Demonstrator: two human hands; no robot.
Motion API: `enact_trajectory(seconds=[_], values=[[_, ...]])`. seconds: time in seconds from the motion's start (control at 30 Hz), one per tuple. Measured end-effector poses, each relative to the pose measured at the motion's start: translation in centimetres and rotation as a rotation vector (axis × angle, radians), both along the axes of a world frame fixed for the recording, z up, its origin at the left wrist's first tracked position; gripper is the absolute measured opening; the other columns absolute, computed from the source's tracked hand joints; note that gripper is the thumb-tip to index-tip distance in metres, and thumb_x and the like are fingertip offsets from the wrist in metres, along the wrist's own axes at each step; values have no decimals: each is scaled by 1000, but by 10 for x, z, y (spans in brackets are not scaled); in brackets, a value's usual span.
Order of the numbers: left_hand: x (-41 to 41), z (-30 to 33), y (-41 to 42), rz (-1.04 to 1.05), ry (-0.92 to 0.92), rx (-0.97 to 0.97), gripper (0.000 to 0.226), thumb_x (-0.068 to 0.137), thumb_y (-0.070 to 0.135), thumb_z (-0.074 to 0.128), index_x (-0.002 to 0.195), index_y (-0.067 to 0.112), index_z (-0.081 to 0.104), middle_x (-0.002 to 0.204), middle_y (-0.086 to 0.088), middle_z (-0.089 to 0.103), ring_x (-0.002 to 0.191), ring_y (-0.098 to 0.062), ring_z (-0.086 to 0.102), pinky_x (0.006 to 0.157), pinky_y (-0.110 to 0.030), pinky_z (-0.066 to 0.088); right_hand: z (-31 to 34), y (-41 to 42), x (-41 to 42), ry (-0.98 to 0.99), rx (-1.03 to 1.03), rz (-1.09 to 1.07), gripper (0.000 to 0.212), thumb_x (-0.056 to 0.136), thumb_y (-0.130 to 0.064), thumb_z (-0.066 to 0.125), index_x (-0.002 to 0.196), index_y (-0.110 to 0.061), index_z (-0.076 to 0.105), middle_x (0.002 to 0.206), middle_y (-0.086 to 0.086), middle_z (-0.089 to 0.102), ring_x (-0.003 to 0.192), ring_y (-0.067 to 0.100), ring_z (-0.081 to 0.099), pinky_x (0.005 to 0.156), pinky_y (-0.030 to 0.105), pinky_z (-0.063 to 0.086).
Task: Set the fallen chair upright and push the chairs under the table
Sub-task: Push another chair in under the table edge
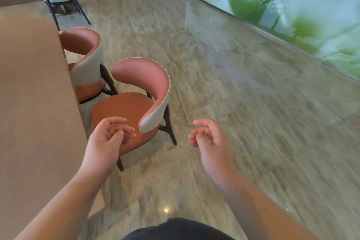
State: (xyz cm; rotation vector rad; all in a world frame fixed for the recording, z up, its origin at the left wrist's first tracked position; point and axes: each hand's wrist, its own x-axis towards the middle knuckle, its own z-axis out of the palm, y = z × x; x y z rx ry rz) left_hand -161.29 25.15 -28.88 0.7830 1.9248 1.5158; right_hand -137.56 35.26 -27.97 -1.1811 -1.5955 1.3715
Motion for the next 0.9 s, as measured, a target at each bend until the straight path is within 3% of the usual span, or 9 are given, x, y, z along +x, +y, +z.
enact_trajectory(seconds=[0.3,0.47,0.63,0.73,0.9], values=[[10,-9,157,134,13,-82,36,103,-6,45,108,23,66,91,2,79,83,-19,77,74,-33,62,-22,178,0,51,-6,45,31,101,-3,49,110,-29,65,87,-2,74,81,15,73,83,36,60],[20,-23,244,361,-1,-86,30,105,2,50,105,27,66,88,6,78,82,-17,78,65,-26,63,-39,300,-15,39,2,247,36,99,-8,48,106,-39,65,88,-4,74,82,14,73,79,29,59],[37,-27,297,601,-84,-97,30,105,2,49,106,25,67,91,4,80,81,-18,78,74,-41,65,-37,392,-47,-6,-27,537,35,94,-20,46,100,-49,63,88,-6,74,84,14,72,81,30,58],[40,-30,312,716,-88,-136,30,104,2,50,105,27,67,91,8,79,80,-14,78,70,-36,65,-38,430,-79,-19,-42,680,33,97,-13,45,107,-38,64,85,-7,74,83,11,72,83,33,59],[30,-50,311,920,-178,-93,31,101,-2,48,106,21,68,90,1,80,81,-18,78,70,-31,64,-48,459,-150,3,-102,891,31,100,0,44,113,-21,63,81,-7,72,79,11,69,82,31,58]])
